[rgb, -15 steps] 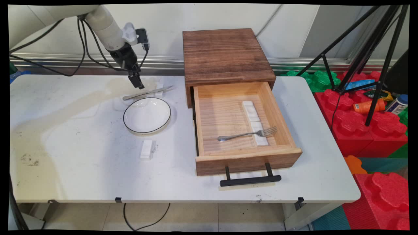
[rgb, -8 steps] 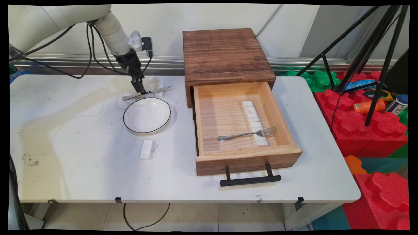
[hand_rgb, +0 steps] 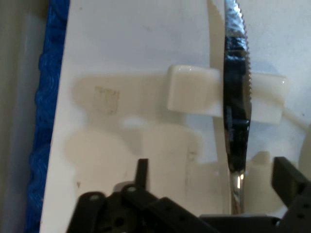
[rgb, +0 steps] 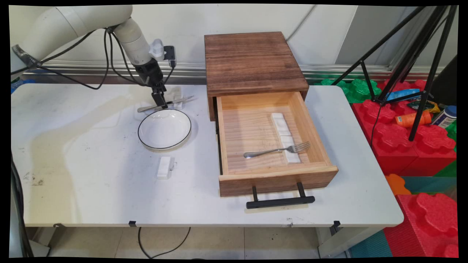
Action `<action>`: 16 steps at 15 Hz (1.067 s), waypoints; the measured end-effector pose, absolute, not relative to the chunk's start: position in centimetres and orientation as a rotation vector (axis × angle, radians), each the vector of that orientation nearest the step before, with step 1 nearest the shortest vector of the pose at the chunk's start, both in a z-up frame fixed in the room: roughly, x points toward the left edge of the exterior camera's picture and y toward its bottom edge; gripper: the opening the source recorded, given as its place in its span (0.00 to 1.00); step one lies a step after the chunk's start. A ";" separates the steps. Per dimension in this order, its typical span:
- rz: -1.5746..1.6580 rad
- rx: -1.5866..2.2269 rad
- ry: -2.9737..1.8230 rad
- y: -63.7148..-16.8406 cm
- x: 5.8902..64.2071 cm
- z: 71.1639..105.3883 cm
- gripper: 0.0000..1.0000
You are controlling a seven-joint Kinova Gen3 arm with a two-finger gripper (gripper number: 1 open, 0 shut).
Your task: Pick up the knife from the left of the white plate, then place the picked object into the drawer
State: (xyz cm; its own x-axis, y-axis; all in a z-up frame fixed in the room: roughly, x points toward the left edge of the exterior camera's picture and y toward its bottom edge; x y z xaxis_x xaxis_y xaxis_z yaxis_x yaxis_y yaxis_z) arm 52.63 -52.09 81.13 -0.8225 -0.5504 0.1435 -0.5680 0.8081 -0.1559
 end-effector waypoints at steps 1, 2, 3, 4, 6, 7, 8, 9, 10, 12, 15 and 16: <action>0.288 0.896 -2.899 -52.2 52.6 81.0 1.00; 0.282 0.891 -2.898 -52.4 52.6 80.8 0.00; 0.276 0.885 -2.896 -52.5 52.5 80.7 0.00; 0.272 0.880 -2.894 -52.6 52.4 80.6 0.00; 0.264 0.876 -2.887 -52.6 52.3 80.6 0.00; 0.262 0.880 -2.883 -52.5 52.3 80.6 0.00; 0.260 0.887 -2.878 -52.4 52.3 80.7 0.00; 0.261 0.901 -2.872 -52.2 52.3 80.9 0.00; 0.263 0.916 -2.866 -52.1 52.4 81.0 0.00; 0.275 0.948 -2.856 -51.7 52.6 81.4 0.00; 0.317 1.018 -2.825 -51.2 53.0 82.2 0.00; 0.338 1.050 -2.807 -51.0 53.2 82.7 0.00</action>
